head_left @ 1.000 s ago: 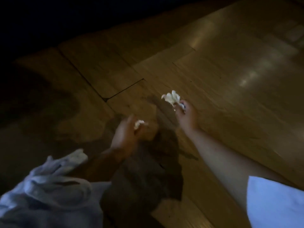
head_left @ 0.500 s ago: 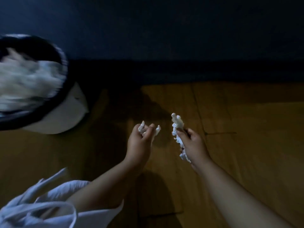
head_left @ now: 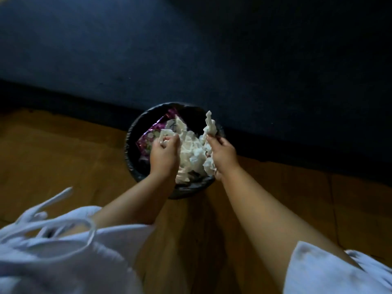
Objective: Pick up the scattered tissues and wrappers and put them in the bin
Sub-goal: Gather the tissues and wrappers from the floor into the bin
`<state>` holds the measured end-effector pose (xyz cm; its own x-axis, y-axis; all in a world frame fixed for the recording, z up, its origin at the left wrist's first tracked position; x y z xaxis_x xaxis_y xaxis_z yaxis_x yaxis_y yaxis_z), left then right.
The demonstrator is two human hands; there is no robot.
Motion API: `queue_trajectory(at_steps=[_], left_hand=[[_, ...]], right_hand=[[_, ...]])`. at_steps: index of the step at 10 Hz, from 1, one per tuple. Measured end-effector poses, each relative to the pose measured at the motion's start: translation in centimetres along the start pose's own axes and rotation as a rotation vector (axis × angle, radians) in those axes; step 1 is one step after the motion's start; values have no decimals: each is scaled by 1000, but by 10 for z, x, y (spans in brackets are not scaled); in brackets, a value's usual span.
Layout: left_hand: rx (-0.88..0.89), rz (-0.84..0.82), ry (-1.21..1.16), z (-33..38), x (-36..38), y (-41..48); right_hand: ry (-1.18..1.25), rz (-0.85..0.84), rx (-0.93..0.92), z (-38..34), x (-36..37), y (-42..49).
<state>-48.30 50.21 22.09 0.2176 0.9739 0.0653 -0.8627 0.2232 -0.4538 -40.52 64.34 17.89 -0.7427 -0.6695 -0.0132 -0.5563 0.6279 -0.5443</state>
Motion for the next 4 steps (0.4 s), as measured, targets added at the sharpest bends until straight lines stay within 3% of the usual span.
queue_trajectory(at_steps=[3,4], left_hand=[[-346,0,-29,-2,-12,61],[-304,4,-7,2,-22,64]], right_hand=[[-234,7,54,-5,41,55],[-218,44,54,-14,34,39]])
Point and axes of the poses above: each hand's wrist, its own y-axis towards the middle knuckle, its own x-axis out of the palm, z = x × y, the point moved 8 cm from there along y, towards the middle knuckle, and after that the axes turned 9 degrees about -y, right-handed, at the moved point
